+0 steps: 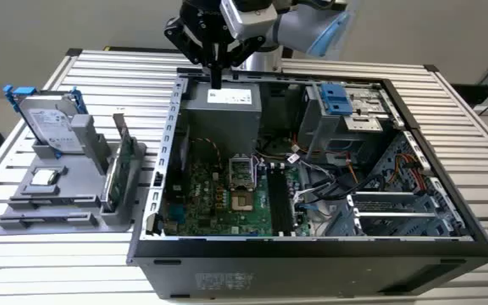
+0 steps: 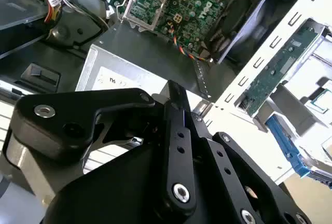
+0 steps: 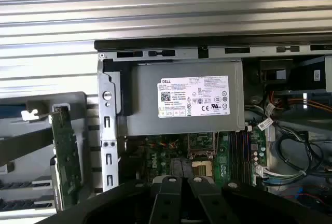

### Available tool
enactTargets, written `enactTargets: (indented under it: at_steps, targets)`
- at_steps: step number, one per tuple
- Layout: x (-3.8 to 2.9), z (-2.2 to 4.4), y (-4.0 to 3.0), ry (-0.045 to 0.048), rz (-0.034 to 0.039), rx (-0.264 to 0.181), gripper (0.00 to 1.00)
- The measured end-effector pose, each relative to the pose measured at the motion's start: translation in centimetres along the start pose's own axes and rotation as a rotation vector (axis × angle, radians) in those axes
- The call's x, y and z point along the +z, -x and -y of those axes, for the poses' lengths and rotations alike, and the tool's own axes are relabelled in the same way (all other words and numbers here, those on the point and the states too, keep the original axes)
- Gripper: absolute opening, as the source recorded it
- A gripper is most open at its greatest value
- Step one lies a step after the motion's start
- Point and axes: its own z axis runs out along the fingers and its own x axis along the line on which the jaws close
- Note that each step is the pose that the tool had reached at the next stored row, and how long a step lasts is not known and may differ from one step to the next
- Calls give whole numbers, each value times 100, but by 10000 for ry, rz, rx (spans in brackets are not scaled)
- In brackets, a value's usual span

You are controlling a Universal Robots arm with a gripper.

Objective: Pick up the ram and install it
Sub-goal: 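Reach for the ram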

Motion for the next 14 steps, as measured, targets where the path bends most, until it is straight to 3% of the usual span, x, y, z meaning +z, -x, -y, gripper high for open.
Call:
enactTargets:
  at_steps: [14]
  targets:
    - [0, 3, -39, 0, 0, 0, 0]
